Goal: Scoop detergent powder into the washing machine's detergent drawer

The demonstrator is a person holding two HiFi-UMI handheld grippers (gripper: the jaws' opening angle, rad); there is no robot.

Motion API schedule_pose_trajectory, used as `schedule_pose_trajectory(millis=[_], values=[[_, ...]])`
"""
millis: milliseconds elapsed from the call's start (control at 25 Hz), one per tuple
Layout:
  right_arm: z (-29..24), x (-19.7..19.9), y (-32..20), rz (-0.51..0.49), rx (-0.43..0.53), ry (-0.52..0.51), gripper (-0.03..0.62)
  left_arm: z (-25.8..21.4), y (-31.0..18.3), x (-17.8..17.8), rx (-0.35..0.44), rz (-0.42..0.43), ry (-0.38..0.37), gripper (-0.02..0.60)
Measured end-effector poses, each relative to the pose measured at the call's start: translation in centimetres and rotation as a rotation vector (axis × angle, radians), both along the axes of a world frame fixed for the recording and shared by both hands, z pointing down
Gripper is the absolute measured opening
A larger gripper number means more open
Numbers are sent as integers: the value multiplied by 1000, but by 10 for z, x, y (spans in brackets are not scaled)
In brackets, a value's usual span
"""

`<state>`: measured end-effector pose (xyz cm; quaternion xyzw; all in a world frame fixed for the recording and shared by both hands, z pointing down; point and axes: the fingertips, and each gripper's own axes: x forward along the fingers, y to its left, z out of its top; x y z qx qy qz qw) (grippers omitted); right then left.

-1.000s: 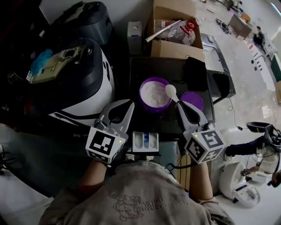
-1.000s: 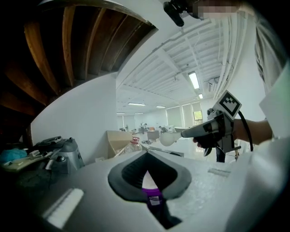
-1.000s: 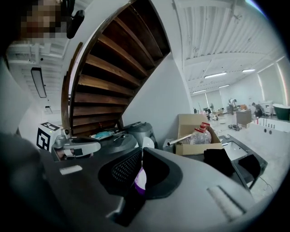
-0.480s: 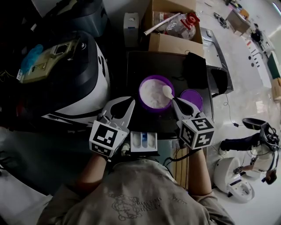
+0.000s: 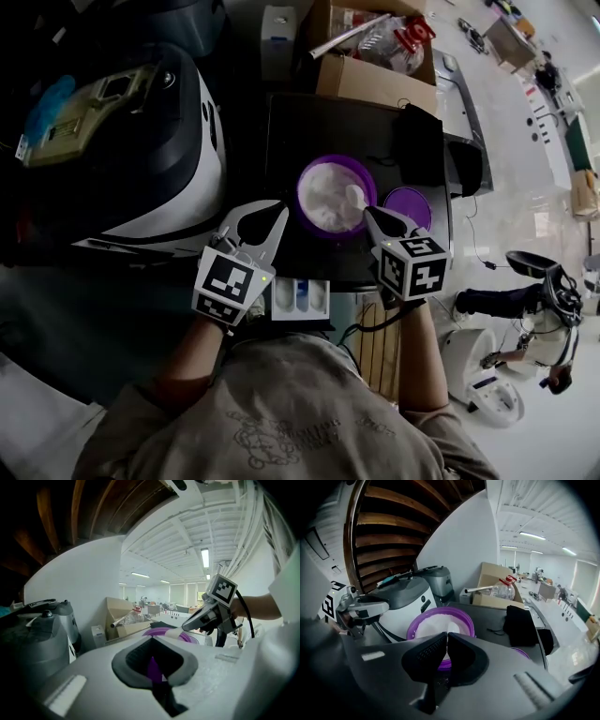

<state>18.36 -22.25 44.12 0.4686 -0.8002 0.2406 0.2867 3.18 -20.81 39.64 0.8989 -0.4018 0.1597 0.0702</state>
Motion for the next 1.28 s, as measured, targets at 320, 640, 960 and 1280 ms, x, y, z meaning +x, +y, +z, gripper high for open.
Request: schedule_pose_trajectory(millis=[320,640,960,1280], values=[[20,0,-2,-8,-80,68,35,17,2,-9,-34,3,-13,0],[26,-7,0,-44,-133,87,34,21,5,-13,-42,4,-7,0],[36,-21,5,-120,-211,116,34,21,7,-20,-38,-4,-7,0],[40,-33,8,-141,-270,31,34,22,13,-28,-40,-18,-12,0]])
